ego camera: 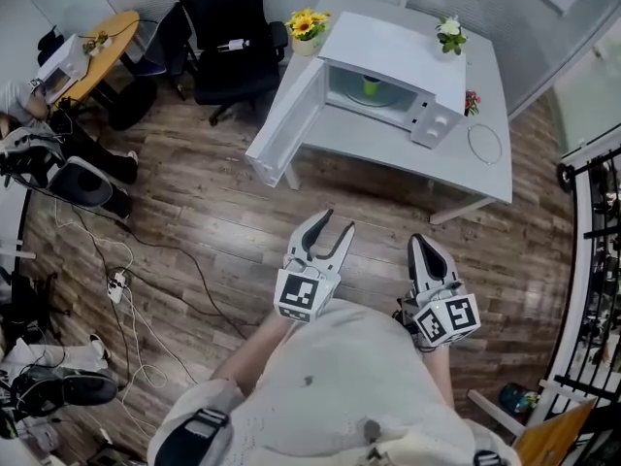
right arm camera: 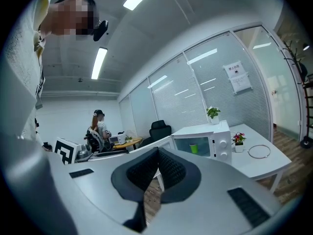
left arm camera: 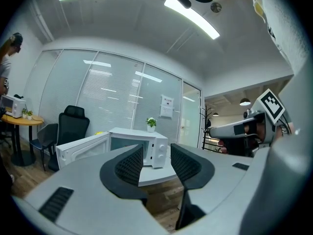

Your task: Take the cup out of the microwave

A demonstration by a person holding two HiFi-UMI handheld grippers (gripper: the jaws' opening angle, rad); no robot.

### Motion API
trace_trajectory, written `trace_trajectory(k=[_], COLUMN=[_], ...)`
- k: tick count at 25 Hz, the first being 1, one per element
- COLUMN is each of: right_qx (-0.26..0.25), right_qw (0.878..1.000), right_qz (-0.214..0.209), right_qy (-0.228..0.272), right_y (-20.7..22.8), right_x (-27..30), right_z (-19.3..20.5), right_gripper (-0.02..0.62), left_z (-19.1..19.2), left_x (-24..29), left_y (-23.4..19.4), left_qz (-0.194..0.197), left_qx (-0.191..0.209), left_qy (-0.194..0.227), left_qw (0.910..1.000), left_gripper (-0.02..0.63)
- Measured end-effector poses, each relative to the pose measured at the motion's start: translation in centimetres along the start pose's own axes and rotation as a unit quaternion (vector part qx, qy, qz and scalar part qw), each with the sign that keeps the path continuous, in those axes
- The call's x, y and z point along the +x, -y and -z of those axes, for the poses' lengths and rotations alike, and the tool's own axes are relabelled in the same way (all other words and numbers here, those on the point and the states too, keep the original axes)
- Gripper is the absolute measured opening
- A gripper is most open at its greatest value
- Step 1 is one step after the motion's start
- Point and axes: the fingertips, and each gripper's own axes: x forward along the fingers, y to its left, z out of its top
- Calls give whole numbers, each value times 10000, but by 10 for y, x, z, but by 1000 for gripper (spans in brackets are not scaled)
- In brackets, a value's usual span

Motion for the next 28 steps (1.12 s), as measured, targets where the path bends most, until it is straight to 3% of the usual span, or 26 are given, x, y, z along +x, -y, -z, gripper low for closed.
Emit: trace_trajectory(k=[17, 28], right_qx=[-60, -89], right_qw=[9996, 9988], right_qz=[76, -380], right_qy=[-247, -296], right_y=[-2, 37], right_x=[63, 122], right_z=[4, -10], right_gripper=[8, 9], left_z=[16, 10], left_x=[26, 71], left_y=[-58, -86], left_qz=[20, -499], left_qx=[-142, -179], left_qy=[-200, -218], left_qw=[9997, 9984], left_gripper=[184, 192])
